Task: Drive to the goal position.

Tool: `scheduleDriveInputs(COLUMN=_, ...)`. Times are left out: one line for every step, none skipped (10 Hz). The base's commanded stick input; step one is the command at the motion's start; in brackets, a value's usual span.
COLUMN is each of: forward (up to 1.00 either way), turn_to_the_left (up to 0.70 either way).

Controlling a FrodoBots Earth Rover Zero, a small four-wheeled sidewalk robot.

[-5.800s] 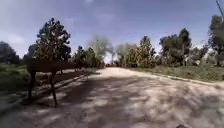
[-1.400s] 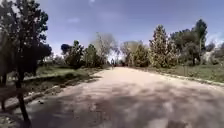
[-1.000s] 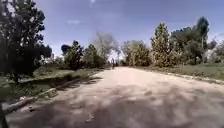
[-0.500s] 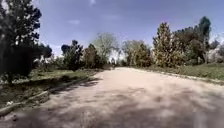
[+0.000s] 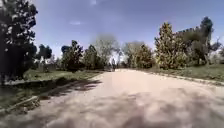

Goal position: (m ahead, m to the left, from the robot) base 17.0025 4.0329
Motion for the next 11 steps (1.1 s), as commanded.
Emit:
scheduleDriveInputs(forward=0.7, turn_to_the_left=0.0)
scheduleDriveInputs(forward=0.7, turn_to_the_left=0.0)
scheduleDriveInputs(forward=0.7, turn_to_the_left=-0.18)
scheduleDriveInputs(forward=0.7, turn_to_the_left=-0.16)
scheduleDriveInputs(forward=0.7, turn_to_the_left=-0.02)
scheduleDriveInputs(forward=0.7, turn_to_the_left=0.0)
scheduleDriveInputs(forward=0.7, turn_to_the_left=0.0)
scheduleDriveInputs(forward=0.7, turn_to_the_left=0.0)
scheduleDriveInputs(forward=0.7, turn_to_the_left=0.0)
scheduleDriveInputs(forward=0.7, turn_to_the_left=-0.19)
scheduleDriveInputs(forward=0.7, turn_to_the_left=-0.32)
